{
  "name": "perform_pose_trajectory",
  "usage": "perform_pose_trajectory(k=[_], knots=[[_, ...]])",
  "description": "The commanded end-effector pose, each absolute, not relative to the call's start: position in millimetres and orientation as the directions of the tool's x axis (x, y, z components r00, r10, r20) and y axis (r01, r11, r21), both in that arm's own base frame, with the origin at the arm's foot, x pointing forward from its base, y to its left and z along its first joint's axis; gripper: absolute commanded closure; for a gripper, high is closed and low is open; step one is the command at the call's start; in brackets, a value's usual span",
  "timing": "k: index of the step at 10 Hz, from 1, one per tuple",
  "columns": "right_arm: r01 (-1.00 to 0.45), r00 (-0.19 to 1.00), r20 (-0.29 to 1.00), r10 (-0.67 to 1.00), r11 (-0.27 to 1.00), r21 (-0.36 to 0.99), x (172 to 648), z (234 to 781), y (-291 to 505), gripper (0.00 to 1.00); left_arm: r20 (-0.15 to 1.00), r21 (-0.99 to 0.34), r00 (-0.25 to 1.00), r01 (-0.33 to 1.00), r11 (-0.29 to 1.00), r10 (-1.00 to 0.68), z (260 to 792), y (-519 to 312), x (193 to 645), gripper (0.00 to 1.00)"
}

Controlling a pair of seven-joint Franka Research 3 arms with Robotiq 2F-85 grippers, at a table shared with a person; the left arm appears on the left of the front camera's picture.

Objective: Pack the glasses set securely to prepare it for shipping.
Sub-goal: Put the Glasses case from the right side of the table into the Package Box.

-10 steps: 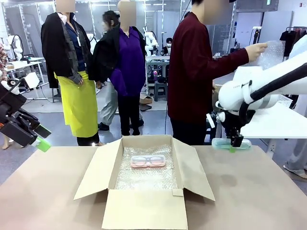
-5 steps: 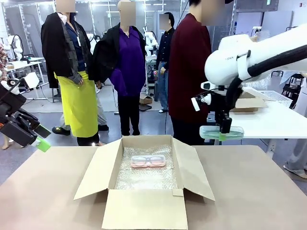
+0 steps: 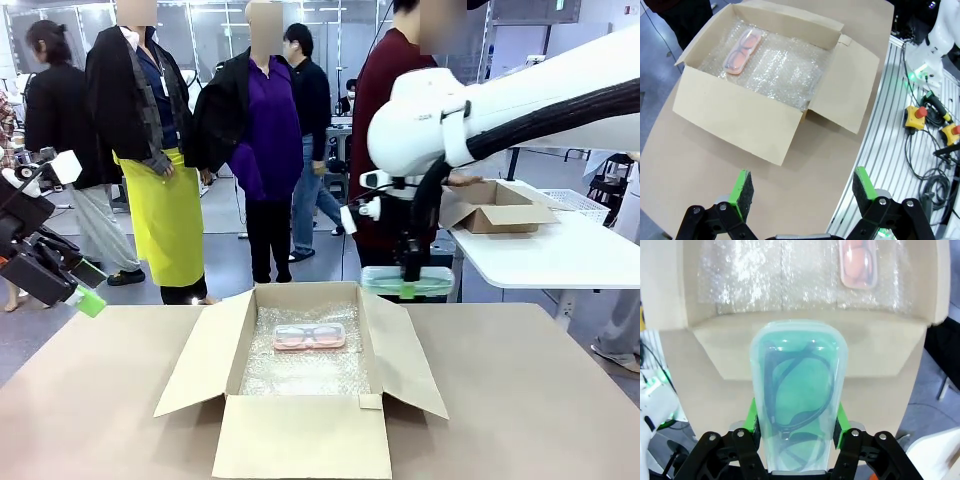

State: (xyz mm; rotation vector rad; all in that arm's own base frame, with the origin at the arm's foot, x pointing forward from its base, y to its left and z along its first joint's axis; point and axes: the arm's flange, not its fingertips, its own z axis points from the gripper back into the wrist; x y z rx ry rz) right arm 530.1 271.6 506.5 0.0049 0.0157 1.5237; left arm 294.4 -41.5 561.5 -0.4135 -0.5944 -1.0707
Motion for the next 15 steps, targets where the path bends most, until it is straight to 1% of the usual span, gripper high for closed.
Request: perform_pose_trajectory(k=[1,3,6,7,9,10,11,15], knots=[[-0.997,0.073,-0.007,0.997,0.073,0.006,535.8,499.5,306.8,0.64,0.645,-0.03,0.338,0.908,0.419,-0.685,561.8,-40.6,294.0,0.0],[-0.996,0.085,0.017,0.996,0.085,-0.002,530.4,480.7,347.1,0.64,0.645,-0.03,0.338,0.908,0.419,-0.685,561.8,-40.6,294.0,0.0],[-0.997,0.073,0.036,0.997,0.073,0.013,523.7,461.3,383.0,0.64,0.645,-0.03,0.338,0.908,0.419,-0.685,561.8,-40.6,294.0,0.0],[-0.996,0.084,0.038,0.996,0.083,0.029,528.2,453.7,391.9,0.64,0.645,-0.03,0.338,0.908,0.419,-0.685,561.8,-40.6,294.0,0.0],[-0.992,0.126,0.044,0.991,0.126,0.001,538.8,431.7,406.6,0.64,0.645,-0.03,0.338,0.908,0.419,-0.685,561.8,-40.6,294.0,0.0],[-0.99,0.14,0.041,0.989,0.139,0.019,544.4,419.3,412.3,0.64,0.645,-0.03,0.338,0.908,0.419,-0.685,561.8,-40.6,294.0,0.0],[-0.987,0.162,0.043,0.986,0.162,0.008,547.8,408.0,415.8,0.64,0.645,-0.03,0.338,0.908,0.419,-0.685,561.8,-40.6,294.0,0.0],[-0.981,0.195,-0.012,0.981,0.195,0.005,549.0,360.4,430.2,0.64,0.645,-0.03,0.338,0.908,0.419,-0.685,561.8,-40.6,294.0,0.0]])
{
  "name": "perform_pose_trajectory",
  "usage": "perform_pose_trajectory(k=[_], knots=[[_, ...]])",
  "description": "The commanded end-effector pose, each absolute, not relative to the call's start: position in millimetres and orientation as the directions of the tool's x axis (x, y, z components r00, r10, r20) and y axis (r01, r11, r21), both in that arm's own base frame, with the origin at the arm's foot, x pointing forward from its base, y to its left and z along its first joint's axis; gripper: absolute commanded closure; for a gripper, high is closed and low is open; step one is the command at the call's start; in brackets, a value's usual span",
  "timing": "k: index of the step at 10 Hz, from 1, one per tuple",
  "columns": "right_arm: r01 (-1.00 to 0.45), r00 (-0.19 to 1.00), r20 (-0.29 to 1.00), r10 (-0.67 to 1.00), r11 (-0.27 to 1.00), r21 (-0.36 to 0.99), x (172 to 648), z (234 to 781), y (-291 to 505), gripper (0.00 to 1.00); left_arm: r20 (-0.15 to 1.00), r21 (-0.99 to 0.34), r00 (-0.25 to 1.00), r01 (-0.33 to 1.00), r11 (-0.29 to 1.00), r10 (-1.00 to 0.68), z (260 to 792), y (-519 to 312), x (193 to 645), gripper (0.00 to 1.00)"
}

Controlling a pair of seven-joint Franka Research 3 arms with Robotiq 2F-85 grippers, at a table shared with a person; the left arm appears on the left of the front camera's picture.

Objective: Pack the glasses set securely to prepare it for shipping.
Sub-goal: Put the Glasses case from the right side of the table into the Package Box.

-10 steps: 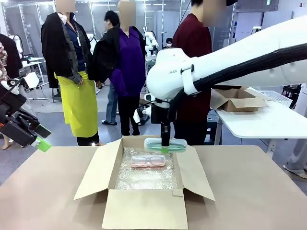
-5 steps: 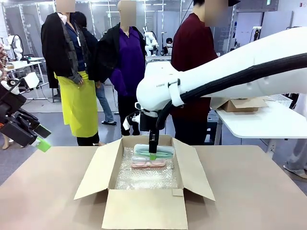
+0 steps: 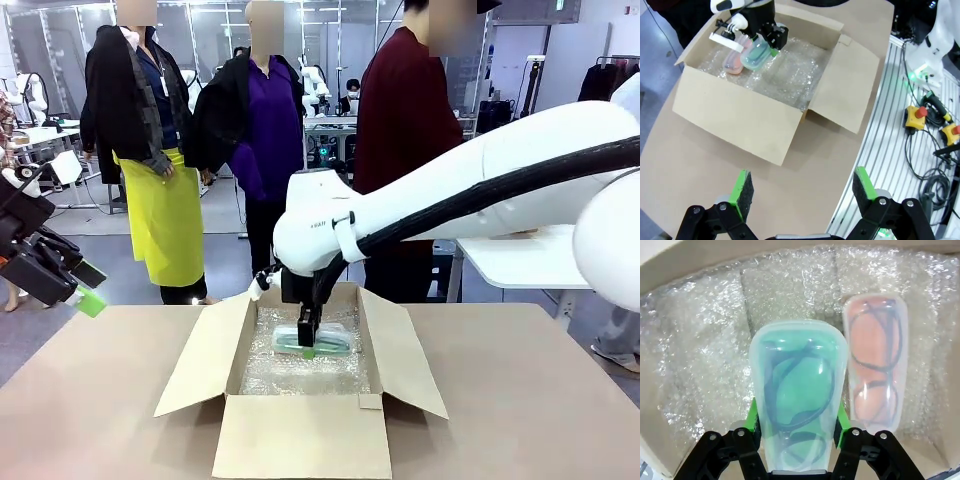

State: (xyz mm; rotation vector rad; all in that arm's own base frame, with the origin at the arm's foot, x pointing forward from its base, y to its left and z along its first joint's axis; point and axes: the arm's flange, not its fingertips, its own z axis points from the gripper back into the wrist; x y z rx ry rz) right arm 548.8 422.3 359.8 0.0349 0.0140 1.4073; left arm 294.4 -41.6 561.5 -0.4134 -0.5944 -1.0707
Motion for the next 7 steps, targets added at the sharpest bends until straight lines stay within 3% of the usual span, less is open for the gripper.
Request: perform_pose_trajectory(k=[1,3,4,5,7], knots=[[-0.978,0.209,-0.021,0.978,0.209,0.004,550.8,354.7,431.0,0.64,0.645,-0.03,0.338,0.908,0.419,-0.685,561.8,-40.6,294.0,0.0],[-0.976,0.219,-0.037,0.975,0.219,0.002,552.3,348.1,432.4,0.64,0.645,-0.03,0.338,0.908,0.419,-0.685,561.8,-40.6,294.0,0.0],[-0.976,0.219,-0.041,0.975,0.219,0.005,552.1,346.6,432.6,0.06,0.645,-0.03,0.338,0.908,0.419,-0.685,561.8,-40.6,294.0,0.0],[-0.978,0.206,-0.042,0.978,0.207,0.007,551.3,347.7,432.6,0.0,0.645,-0.03,0.338,0.908,0.419,-0.685,561.8,-40.6,294.0,0.0],[-0.981,0.192,-0.04,0.981,0.192,0.004,549.0,349.7,432.5,0.0,0.645,-0.03,0.338,0.908,0.419,-0.685,561.8,-40.6,294.0,0.0]])
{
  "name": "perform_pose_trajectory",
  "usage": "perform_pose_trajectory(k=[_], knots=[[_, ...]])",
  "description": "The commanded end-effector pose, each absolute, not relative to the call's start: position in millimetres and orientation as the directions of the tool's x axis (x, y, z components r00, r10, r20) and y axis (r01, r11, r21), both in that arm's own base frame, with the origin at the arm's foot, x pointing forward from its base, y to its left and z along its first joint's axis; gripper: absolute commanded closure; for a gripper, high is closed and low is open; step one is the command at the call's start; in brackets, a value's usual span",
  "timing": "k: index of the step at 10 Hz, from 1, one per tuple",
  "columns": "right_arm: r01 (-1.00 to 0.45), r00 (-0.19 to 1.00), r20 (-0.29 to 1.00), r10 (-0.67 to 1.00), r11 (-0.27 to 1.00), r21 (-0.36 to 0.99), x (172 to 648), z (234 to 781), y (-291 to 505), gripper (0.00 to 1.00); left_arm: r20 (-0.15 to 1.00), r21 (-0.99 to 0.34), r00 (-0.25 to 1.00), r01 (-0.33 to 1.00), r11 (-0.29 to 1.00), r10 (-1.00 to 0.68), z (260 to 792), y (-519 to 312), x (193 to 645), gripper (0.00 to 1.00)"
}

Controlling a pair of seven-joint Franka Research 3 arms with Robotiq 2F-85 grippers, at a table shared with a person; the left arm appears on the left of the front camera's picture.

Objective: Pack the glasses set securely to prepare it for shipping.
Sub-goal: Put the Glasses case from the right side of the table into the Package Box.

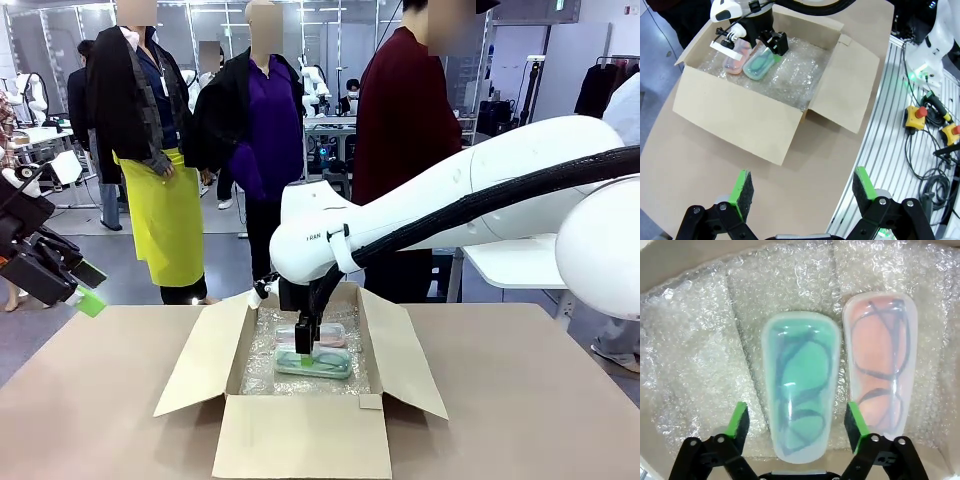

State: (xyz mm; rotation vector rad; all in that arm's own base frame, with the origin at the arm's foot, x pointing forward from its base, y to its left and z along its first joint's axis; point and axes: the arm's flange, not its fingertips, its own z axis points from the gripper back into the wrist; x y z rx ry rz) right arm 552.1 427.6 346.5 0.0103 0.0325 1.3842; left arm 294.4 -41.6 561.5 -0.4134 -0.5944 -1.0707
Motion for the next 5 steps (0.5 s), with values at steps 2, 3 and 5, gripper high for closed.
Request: perform_pose_trajectory(k=[2,3,5], knots=[[-0.981,0.195,-0.049,0.98,0.196,0.009,549.1,352.4,429.3,0.0,0.645,-0.03,0.338,0.908,0.419,-0.685,561.8,-40.6,294.0,0.0],[-0.98,0.195,-0.067,0.979,0.196,0.018,553.9,355.4,418.0,0.0,0.645,-0.03,0.338,0.908,0.419,-0.685,561.8,-40.6,294.0,0.0],[-0.983,0.182,-0.022,0.983,0.182,0.023,552.0,348.4,428.3,0.0,0.645,-0.03,0.338,0.908,0.419,-0.685,561.8,-40.6,294.0,0.0]])
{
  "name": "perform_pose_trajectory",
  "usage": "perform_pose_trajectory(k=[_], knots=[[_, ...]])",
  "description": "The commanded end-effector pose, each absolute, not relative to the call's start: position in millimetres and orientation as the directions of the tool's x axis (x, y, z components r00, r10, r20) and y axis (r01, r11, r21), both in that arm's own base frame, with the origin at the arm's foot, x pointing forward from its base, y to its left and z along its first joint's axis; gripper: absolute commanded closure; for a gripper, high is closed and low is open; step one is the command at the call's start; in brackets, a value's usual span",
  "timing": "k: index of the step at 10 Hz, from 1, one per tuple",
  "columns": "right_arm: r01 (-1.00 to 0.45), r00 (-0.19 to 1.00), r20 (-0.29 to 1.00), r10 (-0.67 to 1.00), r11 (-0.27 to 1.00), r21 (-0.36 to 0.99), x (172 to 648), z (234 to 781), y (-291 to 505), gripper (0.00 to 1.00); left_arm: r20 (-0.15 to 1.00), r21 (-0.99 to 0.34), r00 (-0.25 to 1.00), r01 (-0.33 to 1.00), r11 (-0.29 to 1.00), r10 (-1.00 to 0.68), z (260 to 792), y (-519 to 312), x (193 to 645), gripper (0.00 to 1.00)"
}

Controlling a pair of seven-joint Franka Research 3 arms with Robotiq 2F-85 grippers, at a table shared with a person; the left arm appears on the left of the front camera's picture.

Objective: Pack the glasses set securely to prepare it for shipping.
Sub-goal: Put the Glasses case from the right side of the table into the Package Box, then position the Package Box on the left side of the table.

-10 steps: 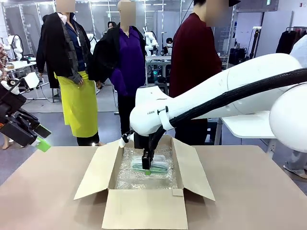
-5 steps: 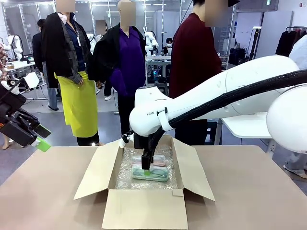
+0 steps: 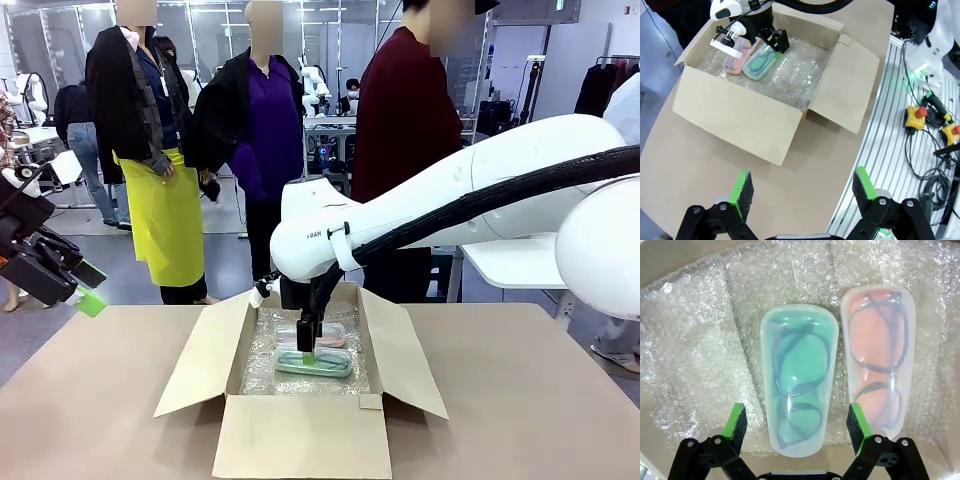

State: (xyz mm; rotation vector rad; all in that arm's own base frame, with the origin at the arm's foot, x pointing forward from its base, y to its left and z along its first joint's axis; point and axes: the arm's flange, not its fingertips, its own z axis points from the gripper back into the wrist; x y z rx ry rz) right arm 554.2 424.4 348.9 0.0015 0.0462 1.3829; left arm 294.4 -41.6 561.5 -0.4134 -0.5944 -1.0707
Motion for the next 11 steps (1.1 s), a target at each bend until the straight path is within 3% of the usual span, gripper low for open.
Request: perform_pose_trajectory(k=[1,11], knots=[[-0.983,0.182,-0.022,0.983,0.182,0.023,552.0,348.4,428.3,0.0,0.645,-0.03,0.338,0.908,0.419,-0.685,561.8,-40.6,294.0,0.0],[-0.983,0.182,-0.022,0.983,0.182,0.023,552.0,348.4,428.3,0.0,0.645,-0.03,0.338,0.908,0.419,-0.685,561.8,-40.6,294.0,0.0]])
